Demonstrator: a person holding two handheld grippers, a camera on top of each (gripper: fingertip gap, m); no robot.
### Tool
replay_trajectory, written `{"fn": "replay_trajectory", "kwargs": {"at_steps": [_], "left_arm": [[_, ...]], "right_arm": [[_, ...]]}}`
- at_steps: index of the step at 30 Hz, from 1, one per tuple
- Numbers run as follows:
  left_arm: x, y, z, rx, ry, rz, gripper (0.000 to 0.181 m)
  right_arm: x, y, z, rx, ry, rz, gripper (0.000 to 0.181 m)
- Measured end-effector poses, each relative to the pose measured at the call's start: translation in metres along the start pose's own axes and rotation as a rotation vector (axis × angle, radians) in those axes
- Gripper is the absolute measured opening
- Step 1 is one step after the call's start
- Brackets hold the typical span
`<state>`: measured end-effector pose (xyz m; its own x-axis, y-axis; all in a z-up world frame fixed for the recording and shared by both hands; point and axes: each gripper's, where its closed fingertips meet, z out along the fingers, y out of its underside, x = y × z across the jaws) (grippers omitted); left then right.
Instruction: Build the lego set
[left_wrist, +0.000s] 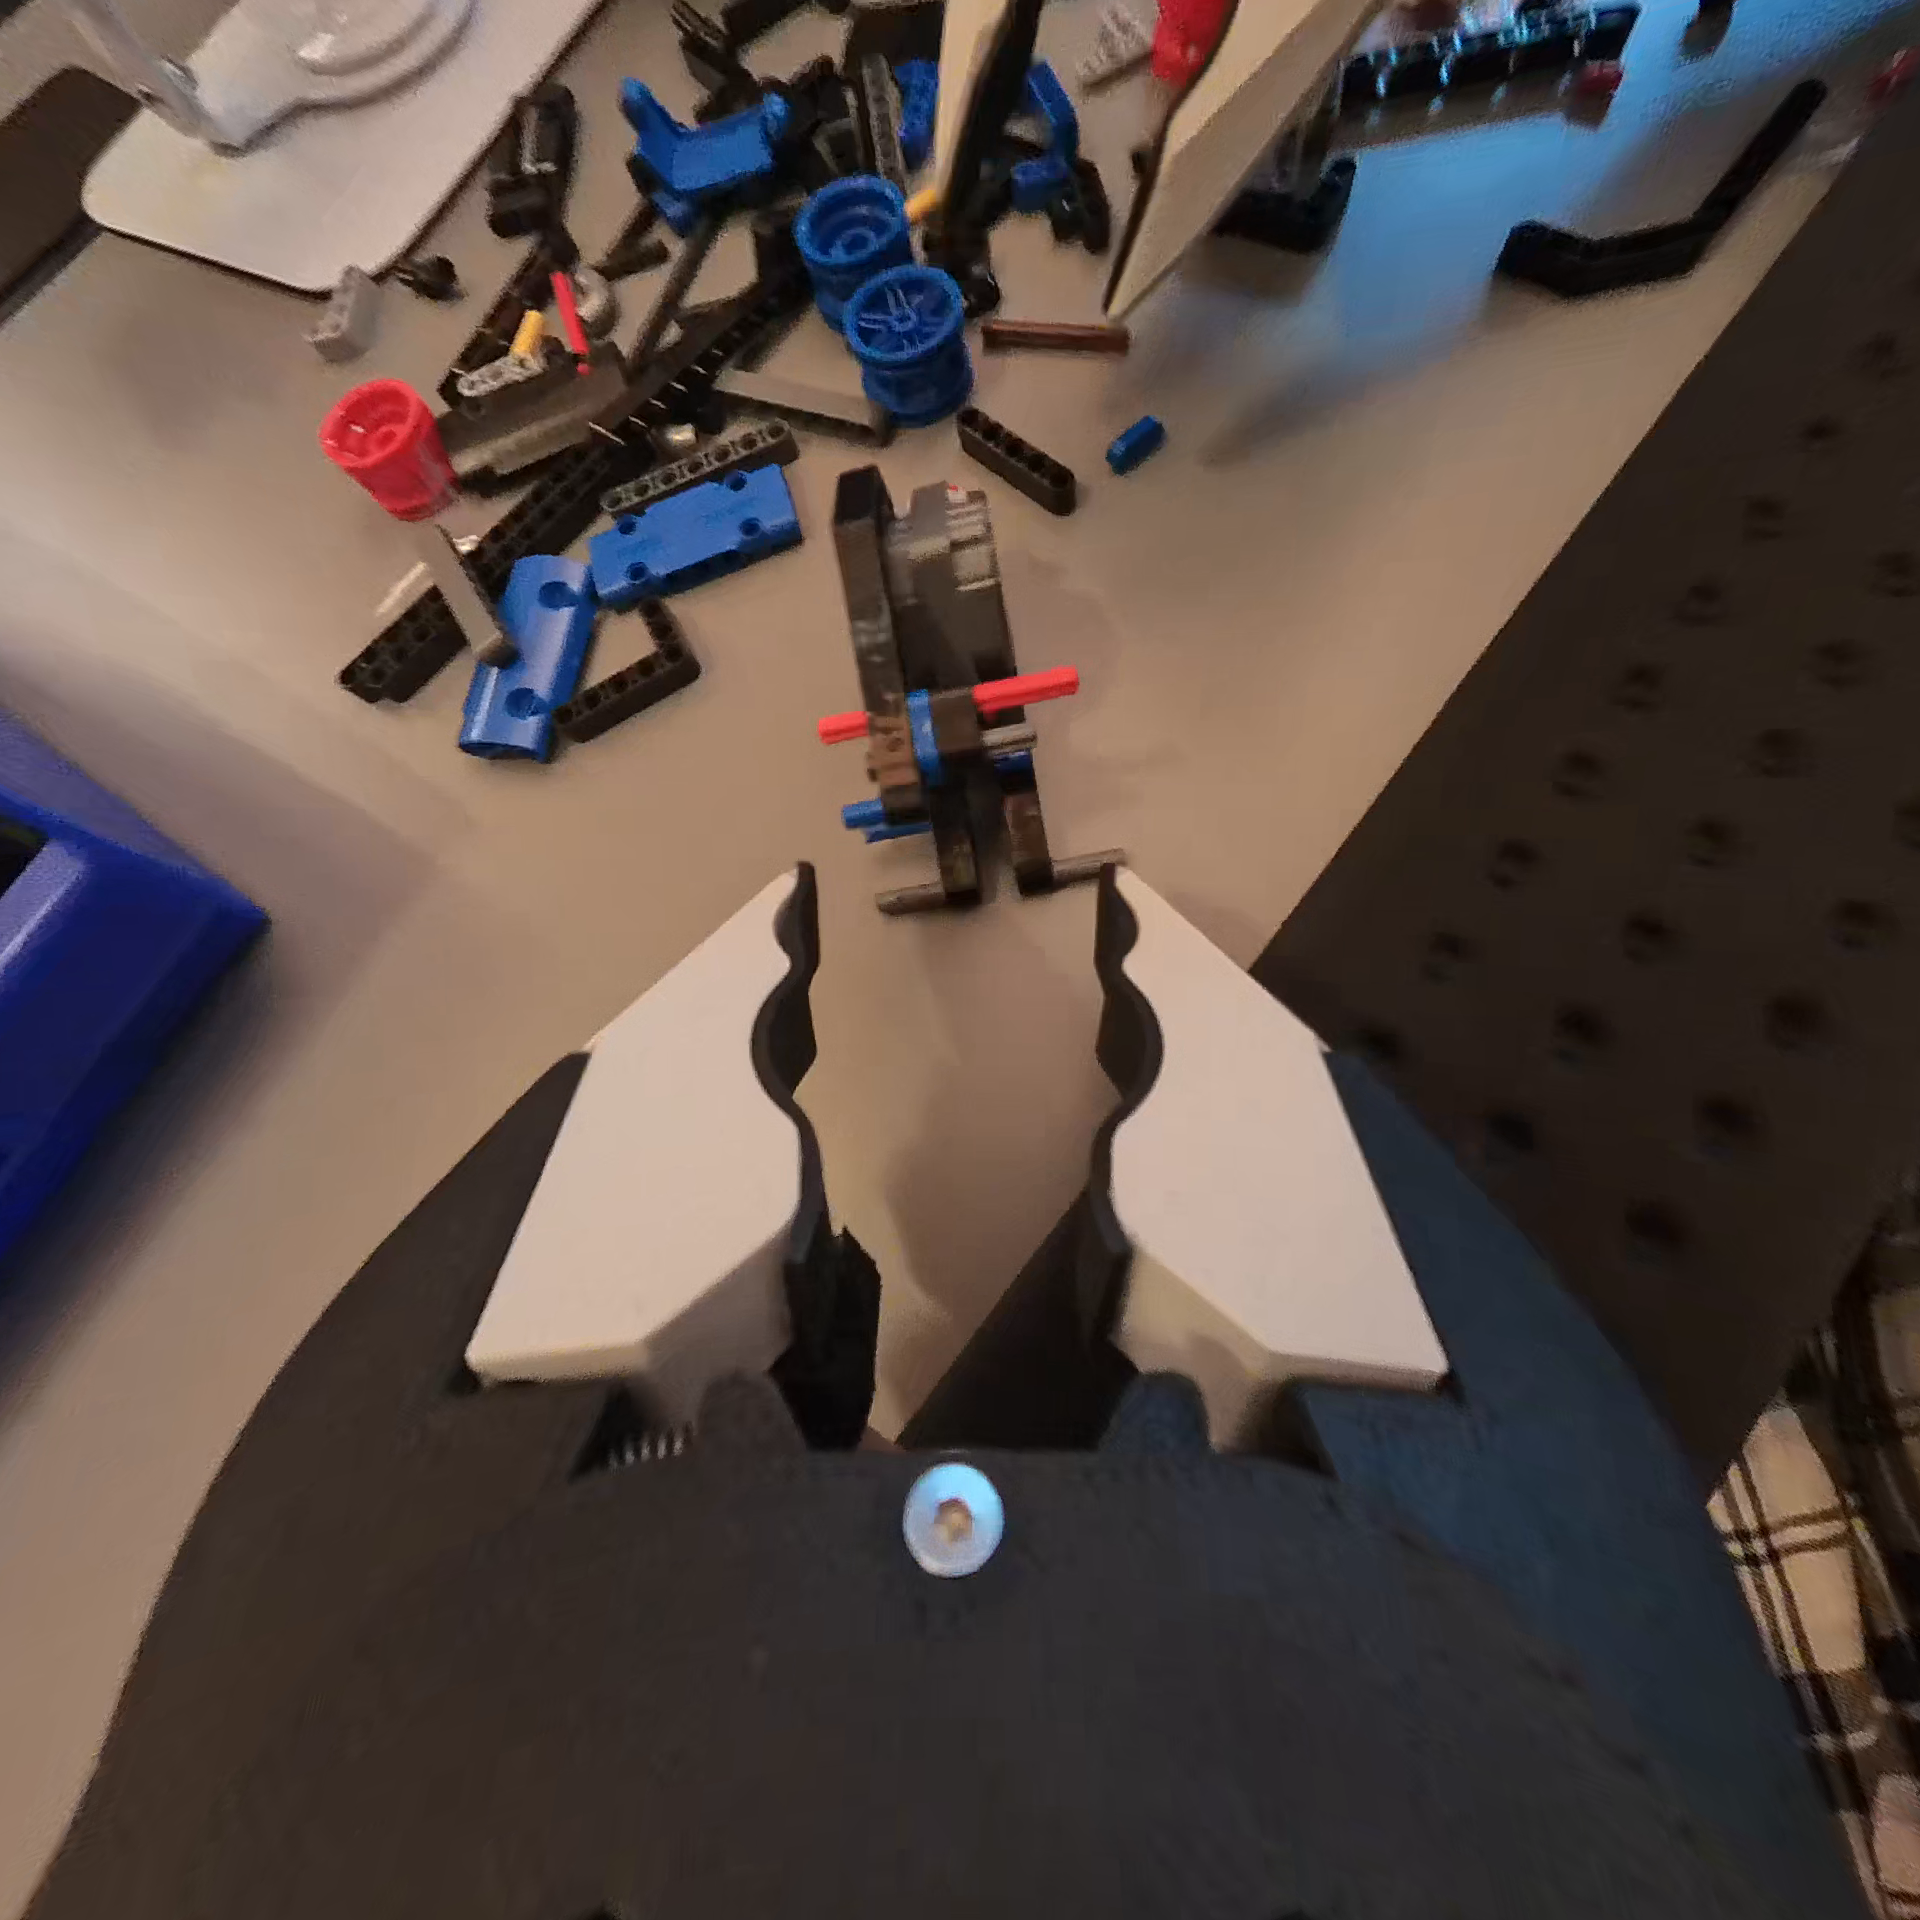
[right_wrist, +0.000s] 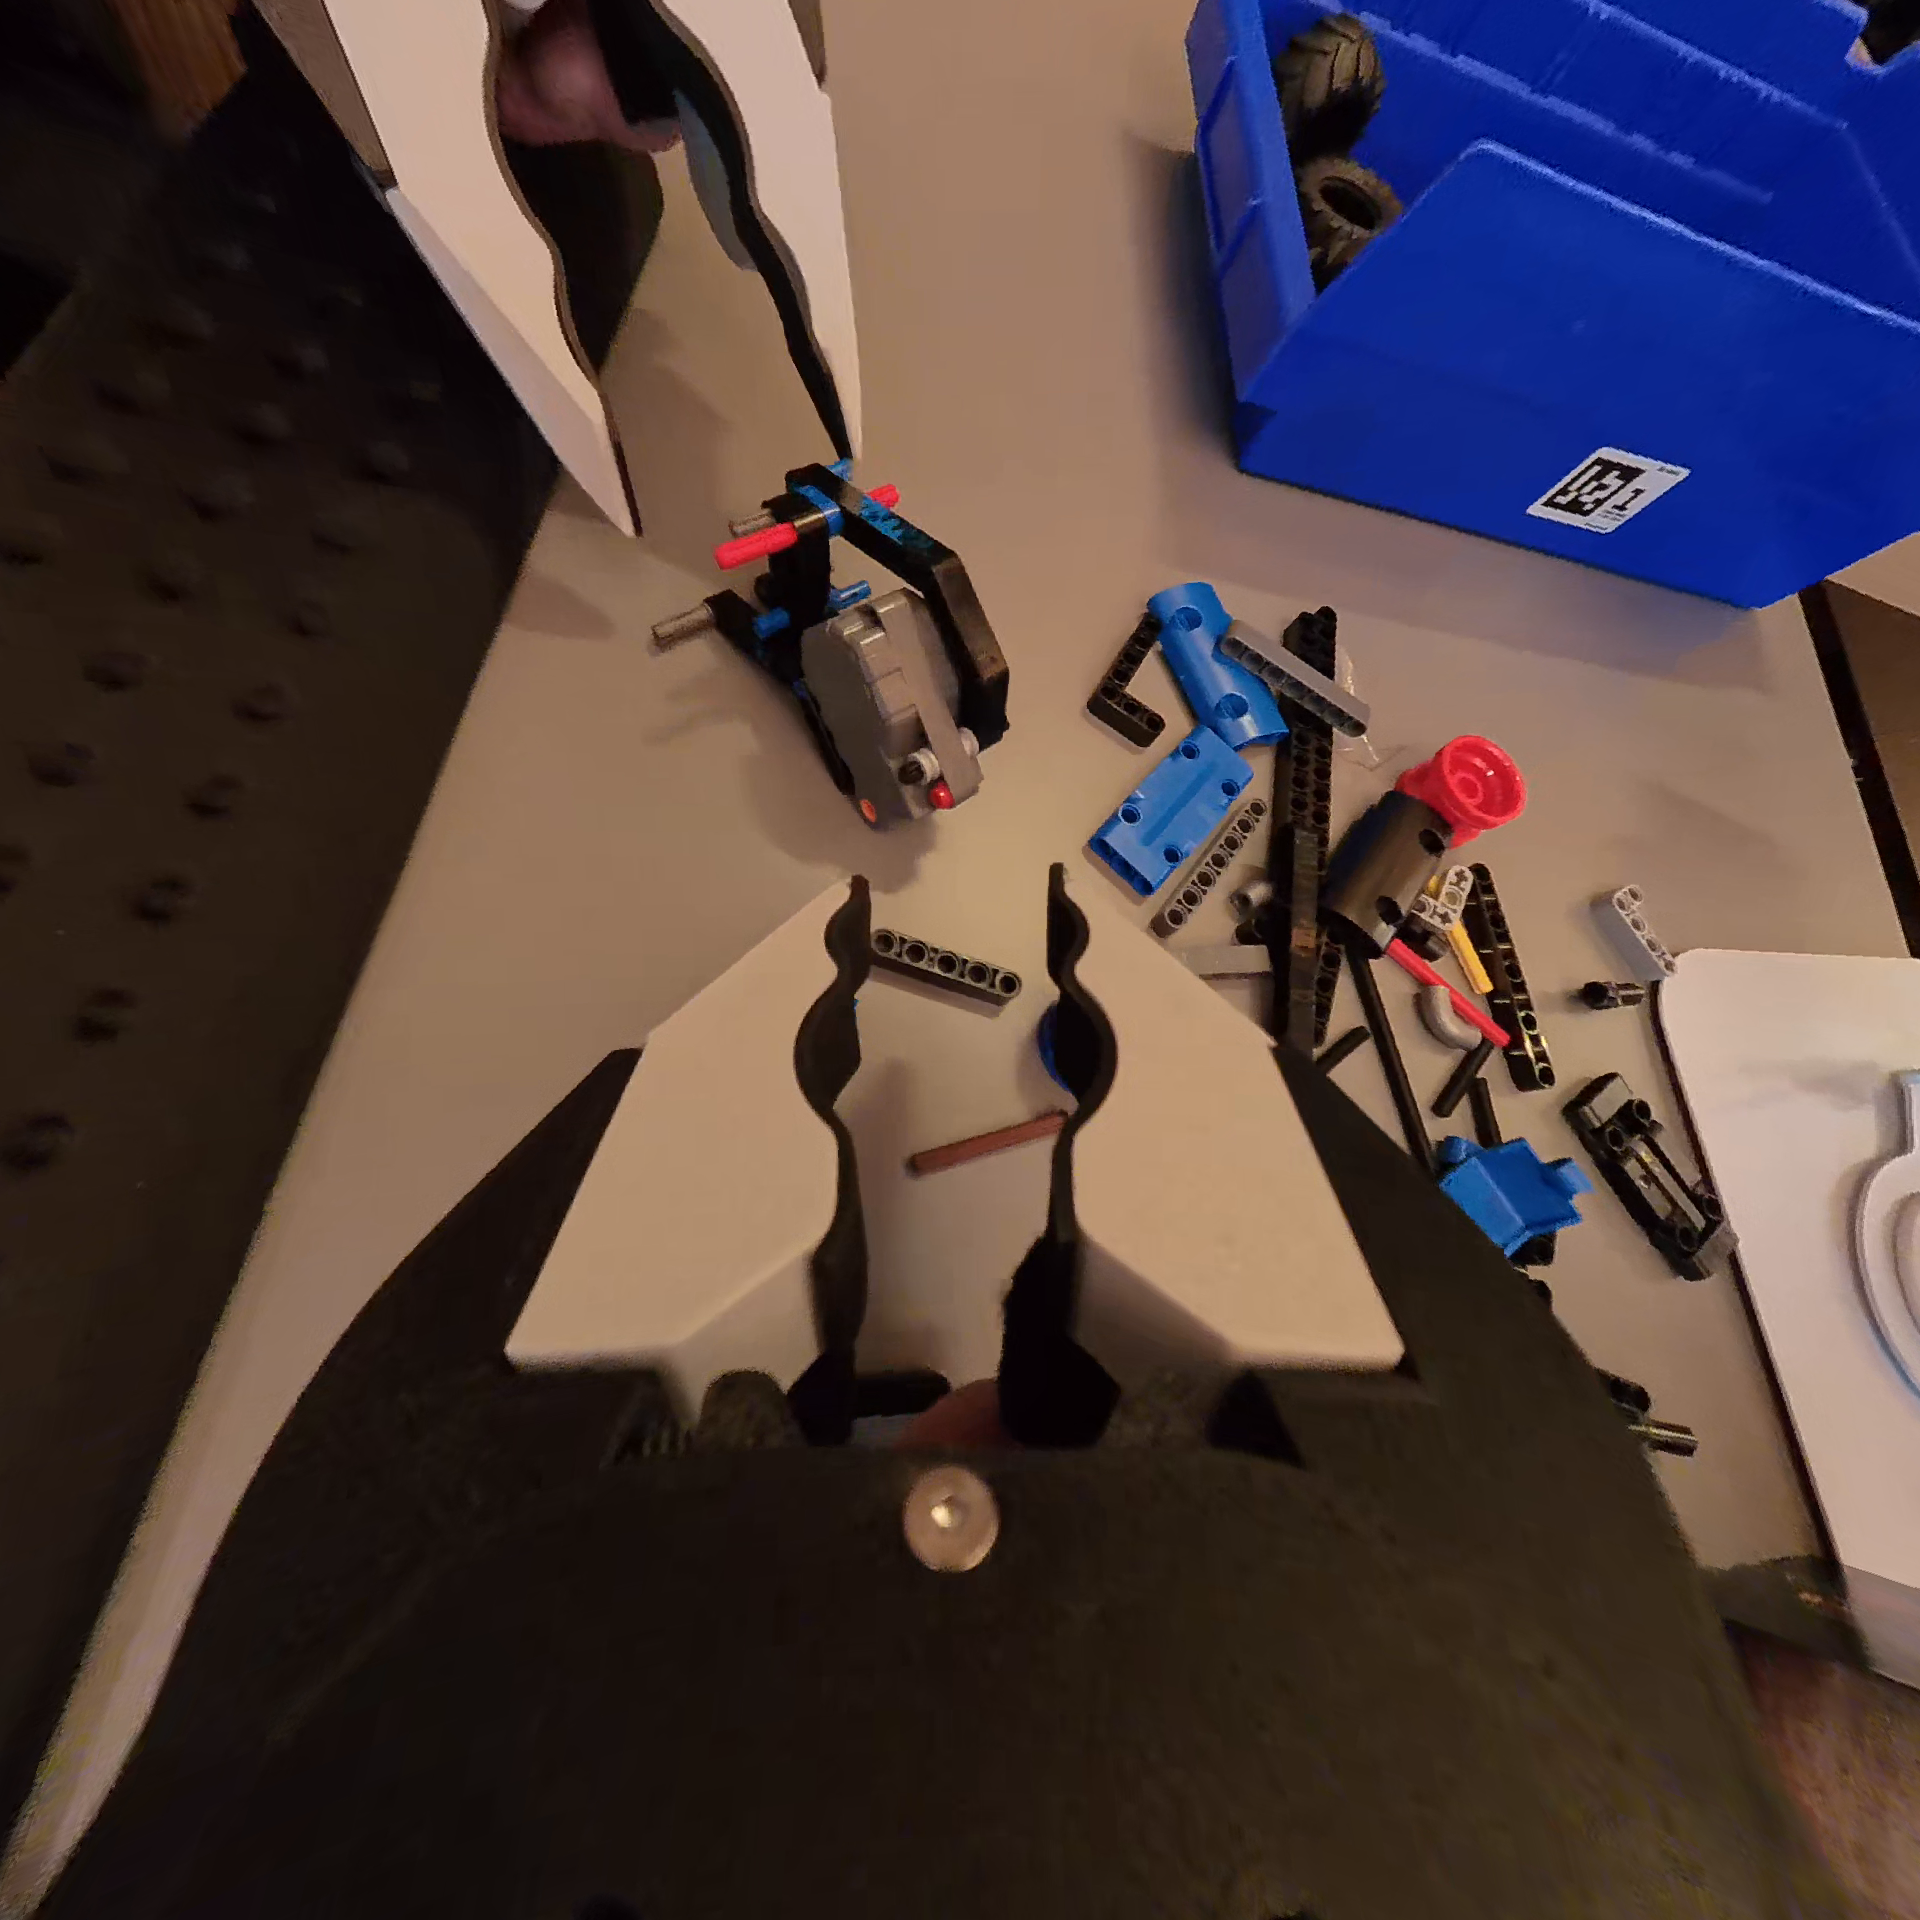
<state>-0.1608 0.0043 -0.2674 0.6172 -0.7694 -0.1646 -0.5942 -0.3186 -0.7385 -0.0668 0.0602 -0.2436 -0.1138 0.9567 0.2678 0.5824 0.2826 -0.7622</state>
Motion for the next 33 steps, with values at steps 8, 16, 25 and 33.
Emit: {"fn": "replay_trajectory", "kwargs": {"at_steps": [8,16,25,33], "left_arm": [[-0.011,-0.012,0.013,0.044,-0.063,0.106,0.038],[-0.016,-0.011,0.014,0.031,-0.119,0.11,0.015],[-0.052,0.007,0.004,-0.019,-0.248,-0.031,0.015],[-0.039,0.01,0.008,-0.035,-0.21,0.012,0.03]], "right_arm": [[0.014,0.014,-0.017,-0.065,0.037,0.006,0.031],[0.019,0.026,-0.021,-0.081,0.046,0.02,0.03],[0.017,0.032,-0.018,-0.091,0.034,0.014,0.031],[0.02,0.033,-0.021,-0.091,0.046,0.02,0.031]]}}
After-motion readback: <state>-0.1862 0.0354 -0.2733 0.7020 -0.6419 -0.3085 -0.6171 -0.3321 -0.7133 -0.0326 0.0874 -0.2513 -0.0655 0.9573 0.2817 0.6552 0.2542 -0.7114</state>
